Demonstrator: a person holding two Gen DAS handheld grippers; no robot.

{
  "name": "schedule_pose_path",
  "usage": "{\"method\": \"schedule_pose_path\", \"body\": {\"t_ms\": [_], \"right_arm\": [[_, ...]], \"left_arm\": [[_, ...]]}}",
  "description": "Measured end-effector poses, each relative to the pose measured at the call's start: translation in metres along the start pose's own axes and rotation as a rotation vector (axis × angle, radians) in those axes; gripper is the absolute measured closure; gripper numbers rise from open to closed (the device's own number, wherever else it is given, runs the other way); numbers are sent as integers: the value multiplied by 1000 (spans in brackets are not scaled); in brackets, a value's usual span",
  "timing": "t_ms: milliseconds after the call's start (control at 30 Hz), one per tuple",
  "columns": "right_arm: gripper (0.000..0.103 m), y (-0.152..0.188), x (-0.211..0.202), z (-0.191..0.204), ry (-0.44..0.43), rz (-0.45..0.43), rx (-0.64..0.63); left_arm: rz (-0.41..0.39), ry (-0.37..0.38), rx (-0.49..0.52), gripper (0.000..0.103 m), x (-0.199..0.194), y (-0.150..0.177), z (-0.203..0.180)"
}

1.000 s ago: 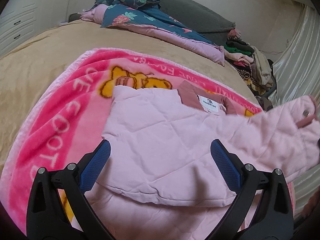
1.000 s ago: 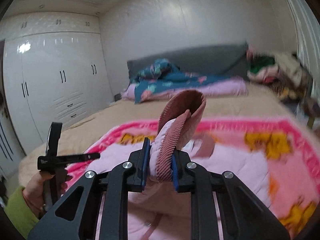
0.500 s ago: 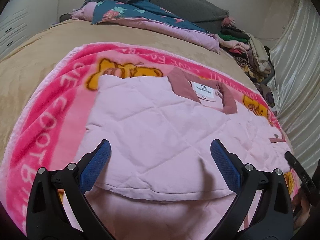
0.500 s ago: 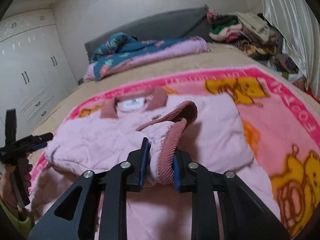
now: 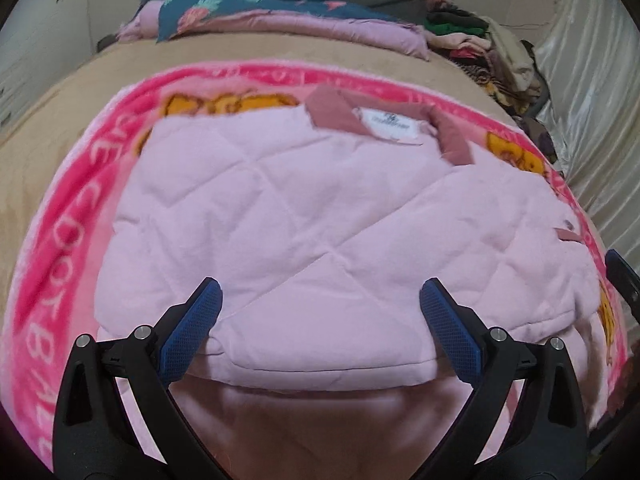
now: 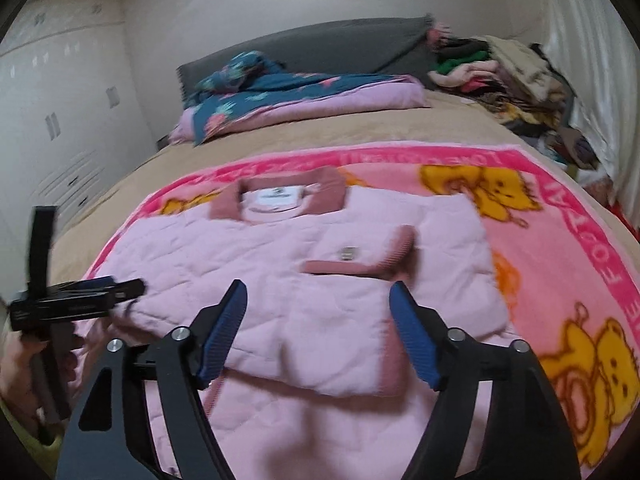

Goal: Fold large clothes

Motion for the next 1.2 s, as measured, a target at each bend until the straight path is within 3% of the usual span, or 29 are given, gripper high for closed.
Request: {"method": "schedule_pose_path", "body": {"t_ms": [267,433,533,667,900,1200], "right_arm": [[24,-8,29,48,-60,84,-130],[23,-3,62,48,-9,161,-155],[20,12,84,44,-11,235,-154],[17,22,102,41,-25,261,-159],[15,26,106,40,-5,242,-134],[13,29,65,37,-22,169,-44]], "left_arm": [[16,11,-37,8,12,7,14],[15,7,-34,8,12,7,14],[15,6,-34,8,12,7,14],[18,0,-31,8,12,6,13],[21,1,-24,8,5,4,9],[-11,9,-48,8,-16,1,8]]}}
Point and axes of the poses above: each gripper's, at about its wrist camera, not at the fingertips, and x roughly the way its jaws point, z to its left, y to its underside, the point moved 6 cm from there along x, roughly the way its jaws point, and after that the axes turned 4 degrees about y, right-handed, at the moved point
